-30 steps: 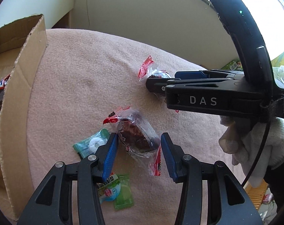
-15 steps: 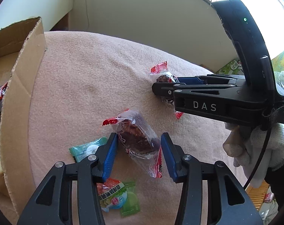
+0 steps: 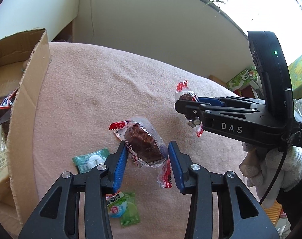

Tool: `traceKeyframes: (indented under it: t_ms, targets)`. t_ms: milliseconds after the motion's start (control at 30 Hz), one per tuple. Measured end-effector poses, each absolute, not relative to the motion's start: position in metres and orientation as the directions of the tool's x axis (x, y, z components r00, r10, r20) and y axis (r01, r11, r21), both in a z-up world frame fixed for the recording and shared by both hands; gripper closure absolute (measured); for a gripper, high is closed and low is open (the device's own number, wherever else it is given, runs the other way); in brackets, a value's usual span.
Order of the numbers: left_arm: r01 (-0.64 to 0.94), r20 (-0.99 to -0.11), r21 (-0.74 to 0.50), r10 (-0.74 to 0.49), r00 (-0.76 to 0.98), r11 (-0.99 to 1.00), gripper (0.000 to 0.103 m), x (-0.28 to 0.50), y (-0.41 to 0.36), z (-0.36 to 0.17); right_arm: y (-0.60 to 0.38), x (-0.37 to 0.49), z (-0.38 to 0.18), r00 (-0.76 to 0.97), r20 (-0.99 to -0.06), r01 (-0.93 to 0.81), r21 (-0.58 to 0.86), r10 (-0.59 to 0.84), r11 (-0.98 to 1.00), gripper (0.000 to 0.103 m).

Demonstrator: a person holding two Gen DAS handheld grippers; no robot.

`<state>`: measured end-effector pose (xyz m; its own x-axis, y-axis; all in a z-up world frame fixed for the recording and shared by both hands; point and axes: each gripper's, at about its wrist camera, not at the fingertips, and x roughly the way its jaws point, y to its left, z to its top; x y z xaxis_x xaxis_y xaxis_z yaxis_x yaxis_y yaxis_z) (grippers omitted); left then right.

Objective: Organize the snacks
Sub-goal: 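Grasp the clear jerky packet with the left gripper while the right gripper grasps the red-wrapped candy, then carry the jerky packet and red-wrapped candy over the cardboard box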

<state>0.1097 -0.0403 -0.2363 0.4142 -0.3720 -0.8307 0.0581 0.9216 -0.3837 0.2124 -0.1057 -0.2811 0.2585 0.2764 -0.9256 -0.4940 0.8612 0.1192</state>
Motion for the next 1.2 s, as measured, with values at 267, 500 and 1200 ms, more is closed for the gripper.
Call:
traceKeyframes:
  t_ms: [267, 500, 1200]
  targets:
    - [0.057, -0.802, -0.402, -0.382, 0.459, 0.914, 0.063, 0.099, -0.018, -0.213, -0.111, 0.197, -0.260, 0.290, -0.909, -0.494, 0.127, 0.301, 0.860, 0.067]
    - [0.017, -0.785, -0.396, -0.349, 0.513, 0.918, 0.063, 0.082, 0.013, -0.197, -0.096, 0.178, -0.230, 0.308, -0.889, -0.540, 0.129, 0.338, 0.831, 0.067]
    - [-0.146, -0.774, -0.375, -0.223, 0.592, 0.916, 0.063, 0.024, 0.098, -0.181, 0.009, 0.145, -0.194, 0.276, -0.859, -0.681, 0.142, 0.432, 0.718, 0.067]
